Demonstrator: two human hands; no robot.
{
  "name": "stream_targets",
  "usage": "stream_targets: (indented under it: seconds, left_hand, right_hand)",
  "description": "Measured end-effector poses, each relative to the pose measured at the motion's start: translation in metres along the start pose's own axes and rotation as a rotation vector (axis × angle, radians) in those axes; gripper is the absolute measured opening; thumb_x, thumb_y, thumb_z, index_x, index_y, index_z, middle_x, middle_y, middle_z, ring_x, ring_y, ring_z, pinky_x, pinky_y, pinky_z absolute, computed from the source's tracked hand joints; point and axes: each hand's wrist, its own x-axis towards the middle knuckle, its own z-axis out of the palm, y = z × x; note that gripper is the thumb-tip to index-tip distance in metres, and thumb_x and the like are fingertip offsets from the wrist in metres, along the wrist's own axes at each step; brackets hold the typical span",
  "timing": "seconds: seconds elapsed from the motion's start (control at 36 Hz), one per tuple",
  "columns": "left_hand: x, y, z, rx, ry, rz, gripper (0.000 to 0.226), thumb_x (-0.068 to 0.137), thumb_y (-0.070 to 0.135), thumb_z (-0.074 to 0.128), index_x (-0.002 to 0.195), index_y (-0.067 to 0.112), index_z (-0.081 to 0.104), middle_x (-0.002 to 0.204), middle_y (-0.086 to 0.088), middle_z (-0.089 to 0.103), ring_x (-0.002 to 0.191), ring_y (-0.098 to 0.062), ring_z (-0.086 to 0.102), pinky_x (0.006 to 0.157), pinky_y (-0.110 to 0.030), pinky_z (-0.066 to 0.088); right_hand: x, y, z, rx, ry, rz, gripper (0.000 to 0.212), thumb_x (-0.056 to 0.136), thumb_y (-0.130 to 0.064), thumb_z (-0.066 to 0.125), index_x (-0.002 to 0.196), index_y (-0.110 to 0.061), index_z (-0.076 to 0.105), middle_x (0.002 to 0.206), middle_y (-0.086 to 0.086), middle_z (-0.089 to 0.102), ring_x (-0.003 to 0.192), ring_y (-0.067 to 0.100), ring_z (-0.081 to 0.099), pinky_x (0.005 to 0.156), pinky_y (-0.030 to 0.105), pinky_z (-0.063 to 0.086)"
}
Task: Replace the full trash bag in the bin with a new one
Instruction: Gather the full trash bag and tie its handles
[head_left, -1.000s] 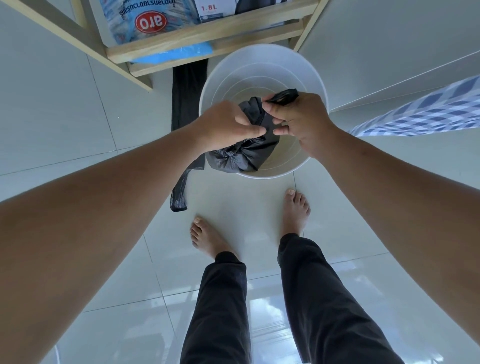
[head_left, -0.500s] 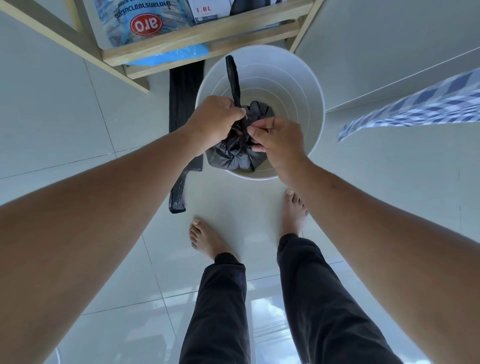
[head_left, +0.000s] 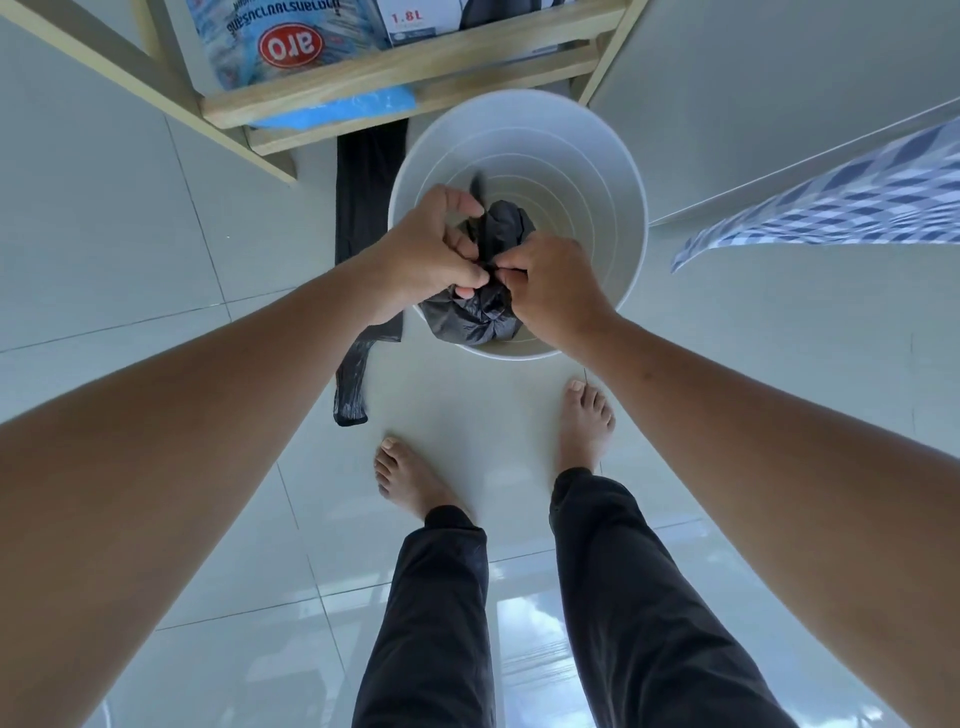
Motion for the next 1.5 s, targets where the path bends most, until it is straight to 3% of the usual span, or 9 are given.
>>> stream_targets:
  seconds: [0.17,0.36,0.44,0.58,0.78,1.14,1.28,1.42,1.5]
  left_hand:
    - [-0.006,-0.009,0.001,0.406,0.224,0.224,0.02,0.081,-0.002,0.069,0.077,0.018,0.071,0.081,0.002,0.064,0.063,0.005,0.06,0.07,-0.009,0.047]
    - [-0.007,-0.019,0.017,0.39,0.444,0.365,0.023,0.082,-0.004,0.06,0.087,0.009,0.078,0.095,-0.008,0.067,0.087,-0.015,0.065,0.08,-0.018,0.052]
    - [-0.013,-0.019,0.024,0.352,0.389,0.367,0.022,0.087,0.004,0.06,0.101,0.008,0.076,0.107,-0.004,0.067,0.098,-0.01,0.063,0.085,-0.002,0.042]
    - [-0.019,-0.024,0.028,0.26,0.333,0.383,0.028,0.085,0.029,0.074,0.108,0.013,0.074,0.109,-0.002,0.065,0.104,-0.014,0.064,0.095,-0.029,0.053]
    - [-0.021,-0.025,0.022,0.25,0.458,0.504,0.013,0.08,0.013,0.076,0.088,0.003,0.077,0.093,-0.013,0.067,0.087,-0.024,0.068,0.077,-0.047,0.058]
    - [-0.033,-0.043,-0.007,0.514,0.551,0.533,0.01,0.082,0.005,0.072,0.074,0.001,0.074,0.106,-0.008,0.066,0.089,-0.013,0.066,0.078,-0.026,0.058]
    - [-0.034,-0.029,0.001,0.299,0.566,0.369,0.014,0.086,0.011,0.071,0.097,0.004,0.077,0.104,-0.007,0.072,0.085,-0.007,0.065,0.084,-0.016,0.054]
    - [-0.034,-0.013,0.008,0.063,0.313,0.147,0.008,0.098,0.023,0.058,0.093,0.016,0.058,0.088,0.007,0.065,0.088,-0.006,0.061,0.09,-0.03,0.049]
    - [-0.035,0.0,0.011,-0.06,0.285,0.133,0.014,0.098,0.027,0.057,0.085,0.028,0.053,0.079,0.015,0.059,0.079,-0.003,0.056,0.087,-0.035,0.048]
  right_hand:
    - [0.0,-0.003,-0.007,0.074,-0.107,0.076,0.021,0.094,-0.007,0.056,0.105,0.0,0.072,0.099,0.017,0.066,0.091,0.025,0.057,0.077,0.029,0.038]
    - [0.001,-0.003,-0.013,0.737,-0.18,0.474,0.018,0.097,-0.01,0.055,0.084,-0.019,0.064,0.071,0.001,0.051,0.066,0.012,0.044,0.066,0.028,0.04]
    - [-0.001,-0.002,-0.016,0.944,-0.191,0.539,0.022,0.097,-0.004,0.052,0.081,-0.017,0.062,0.071,0.003,0.048,0.062,0.011,0.041,0.06,0.025,0.035]
    - [-0.003,0.003,-0.017,1.002,-0.209,0.577,0.018,0.097,-0.006,0.053,0.085,-0.015,0.064,0.072,0.003,0.051,0.063,0.011,0.043,0.06,0.024,0.037]
    - [-0.006,0.003,-0.018,1.062,-0.245,0.552,0.01,0.088,-0.006,0.067,0.096,-0.01,0.071,0.075,-0.001,0.063,0.07,0.01,0.052,0.066,0.024,0.044]
    - [-0.007,0.039,-0.031,0.35,0.029,0.405,0.01,0.086,-0.014,0.072,0.094,-0.01,0.076,0.082,0.012,0.073,0.039,0.0,0.058,0.052,0.013,0.054]
    - [-0.005,0.031,-0.024,0.284,0.008,0.382,0.013,0.087,-0.007,0.068,0.099,-0.005,0.073,0.091,0.008,0.069,0.083,0.019,0.067,0.082,0.033,0.056]
    - [-0.011,0.016,-0.015,0.218,-0.206,0.213,0.079,0.075,-0.021,0.08,0.144,-0.017,0.041,0.139,0.012,0.043,0.126,0.023,0.046,0.106,0.035,0.038]
    - [-0.011,0.01,-0.016,0.165,-0.064,0.179,0.046,0.08,-0.02,0.076,0.122,-0.009,0.061,0.114,0.009,0.057,0.104,0.024,0.055,0.084,0.024,0.041]
